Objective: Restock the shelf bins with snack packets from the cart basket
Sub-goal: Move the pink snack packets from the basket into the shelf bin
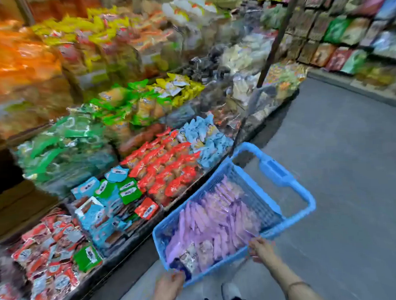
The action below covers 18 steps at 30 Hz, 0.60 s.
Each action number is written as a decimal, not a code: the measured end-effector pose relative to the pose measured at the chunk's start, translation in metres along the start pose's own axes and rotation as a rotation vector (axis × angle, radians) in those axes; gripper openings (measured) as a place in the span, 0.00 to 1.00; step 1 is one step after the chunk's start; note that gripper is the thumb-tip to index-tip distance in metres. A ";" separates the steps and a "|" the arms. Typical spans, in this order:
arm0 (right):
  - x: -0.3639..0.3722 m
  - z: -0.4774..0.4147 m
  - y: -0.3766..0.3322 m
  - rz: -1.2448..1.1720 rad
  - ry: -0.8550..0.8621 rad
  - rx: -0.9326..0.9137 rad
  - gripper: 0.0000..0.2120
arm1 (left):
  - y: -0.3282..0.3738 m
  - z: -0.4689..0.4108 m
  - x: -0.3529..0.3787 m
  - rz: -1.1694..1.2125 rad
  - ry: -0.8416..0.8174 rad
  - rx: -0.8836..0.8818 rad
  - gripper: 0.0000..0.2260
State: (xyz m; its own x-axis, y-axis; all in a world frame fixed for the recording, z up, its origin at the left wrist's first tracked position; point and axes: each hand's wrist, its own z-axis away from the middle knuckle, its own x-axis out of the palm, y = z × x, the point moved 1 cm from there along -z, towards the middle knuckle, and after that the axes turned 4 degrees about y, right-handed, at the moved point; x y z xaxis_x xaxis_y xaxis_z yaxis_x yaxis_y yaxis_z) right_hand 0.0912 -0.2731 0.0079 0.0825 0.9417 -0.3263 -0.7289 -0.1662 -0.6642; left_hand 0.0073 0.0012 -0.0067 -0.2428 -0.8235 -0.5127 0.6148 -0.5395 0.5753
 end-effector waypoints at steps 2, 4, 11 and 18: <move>-0.013 -0.029 -0.009 0.191 -0.002 -0.094 0.13 | 0.027 -0.013 0.025 -0.028 0.025 0.036 0.04; -0.022 -0.047 -0.023 0.410 -0.071 -0.104 0.16 | 0.056 -0.020 0.044 -0.063 0.103 0.113 0.15; -0.031 -0.120 -0.038 0.553 -0.132 0.023 0.17 | 0.116 -0.048 0.065 -0.309 0.359 0.207 0.30; -0.008 -0.149 -0.040 0.334 -0.216 0.256 0.19 | 0.113 -0.073 0.073 -0.474 0.151 0.030 0.31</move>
State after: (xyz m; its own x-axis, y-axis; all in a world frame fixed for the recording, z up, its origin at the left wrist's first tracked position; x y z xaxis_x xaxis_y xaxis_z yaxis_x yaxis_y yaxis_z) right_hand 0.2210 -0.3177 -0.0638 -0.3084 0.8928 -0.3283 -0.8378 -0.4184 -0.3508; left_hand 0.1145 -0.1070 -0.0254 -0.3775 -0.4530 -0.8077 0.4408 -0.8549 0.2735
